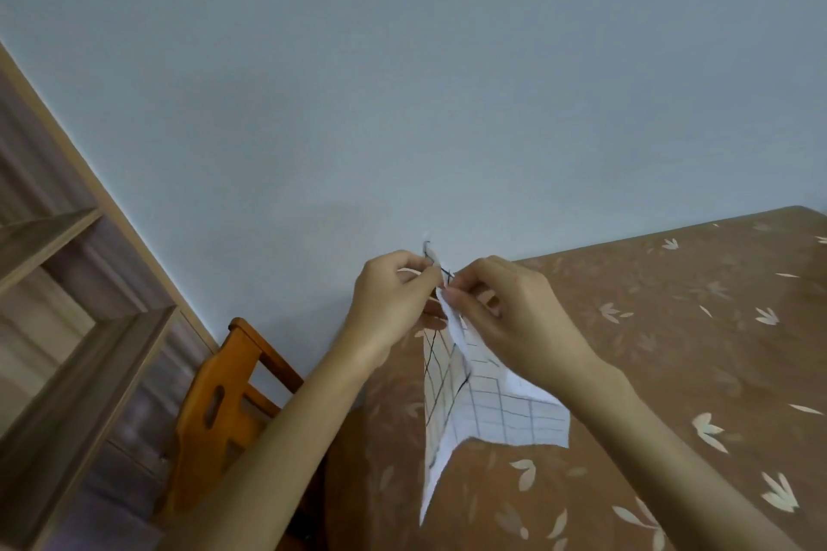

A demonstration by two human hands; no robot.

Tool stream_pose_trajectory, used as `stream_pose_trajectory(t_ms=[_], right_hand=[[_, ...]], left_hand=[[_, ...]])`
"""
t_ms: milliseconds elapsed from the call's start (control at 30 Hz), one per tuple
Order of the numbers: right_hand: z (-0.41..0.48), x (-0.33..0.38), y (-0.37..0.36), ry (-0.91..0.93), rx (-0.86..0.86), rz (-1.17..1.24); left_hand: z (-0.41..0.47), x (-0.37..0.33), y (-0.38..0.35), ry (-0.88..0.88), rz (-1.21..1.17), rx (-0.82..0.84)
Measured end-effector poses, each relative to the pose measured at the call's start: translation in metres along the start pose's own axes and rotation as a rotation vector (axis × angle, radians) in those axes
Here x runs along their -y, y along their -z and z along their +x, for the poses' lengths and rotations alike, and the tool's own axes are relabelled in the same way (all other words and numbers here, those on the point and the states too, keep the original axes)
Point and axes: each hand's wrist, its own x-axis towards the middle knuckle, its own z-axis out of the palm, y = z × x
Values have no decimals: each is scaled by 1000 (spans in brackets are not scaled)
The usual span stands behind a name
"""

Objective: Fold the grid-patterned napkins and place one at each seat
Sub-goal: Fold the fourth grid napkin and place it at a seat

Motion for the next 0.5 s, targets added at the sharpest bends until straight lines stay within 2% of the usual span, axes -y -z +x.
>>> stream_pose_trajectory(t_ms=[100, 167, 233, 300, 367, 500], right_hand=[[-4, 12, 0, -133, -25, 217], [-7, 18, 5, -231, 31, 406], [-8, 17, 8, -281, 80, 434], [-8, 12, 7, -288, 58, 366], [-5, 8, 7, -291, -10, 366], [-5, 5, 18, -303, -63, 515]], left_hand=[[-4, -3, -5, 28, -156, -14], [-8, -3, -6, 30, -264, -6], [-11, -3, -5, 17, -312, 9], [-12, -3, -3, 5, -368, 30], [-13, 0, 0, -56, -336, 0], [-2, 21, 14, -258, -66, -191]])
